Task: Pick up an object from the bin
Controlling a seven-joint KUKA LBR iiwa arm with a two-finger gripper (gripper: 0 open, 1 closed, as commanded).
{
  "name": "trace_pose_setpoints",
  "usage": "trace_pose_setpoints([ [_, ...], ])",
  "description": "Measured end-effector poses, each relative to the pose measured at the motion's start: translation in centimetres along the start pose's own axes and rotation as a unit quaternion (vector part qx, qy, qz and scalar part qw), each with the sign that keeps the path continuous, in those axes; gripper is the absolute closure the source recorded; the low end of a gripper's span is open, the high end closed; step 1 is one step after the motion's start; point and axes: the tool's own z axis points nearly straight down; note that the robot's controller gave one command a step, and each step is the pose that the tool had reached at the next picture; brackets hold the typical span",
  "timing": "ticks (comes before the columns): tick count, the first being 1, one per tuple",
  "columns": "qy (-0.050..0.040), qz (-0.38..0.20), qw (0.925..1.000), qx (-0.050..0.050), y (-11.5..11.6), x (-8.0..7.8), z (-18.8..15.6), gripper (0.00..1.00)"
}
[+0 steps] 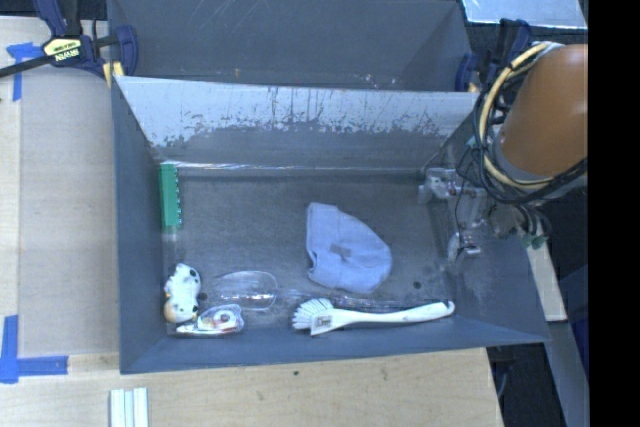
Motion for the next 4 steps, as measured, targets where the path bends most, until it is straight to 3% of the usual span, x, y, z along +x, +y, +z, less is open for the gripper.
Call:
trace_pose_setpoints([
  [1, -0.0013, -0.001, 1.0, 0.0, 0.1, -0.1, -0.1, 0.0],
  [2, -0.0014, -0.101, 0.9949, 0.0, 1.5, 2.5, -0.1, 0.0],
  [3, -0.0001, -0.064, 0.9979, -0.001, 3.2, 1.7, 7.8, 0.0],
  [4, -0.0064, -0.148, 0.989, 0.003, 3.6, 2.4, 6.6, 0.0],
])
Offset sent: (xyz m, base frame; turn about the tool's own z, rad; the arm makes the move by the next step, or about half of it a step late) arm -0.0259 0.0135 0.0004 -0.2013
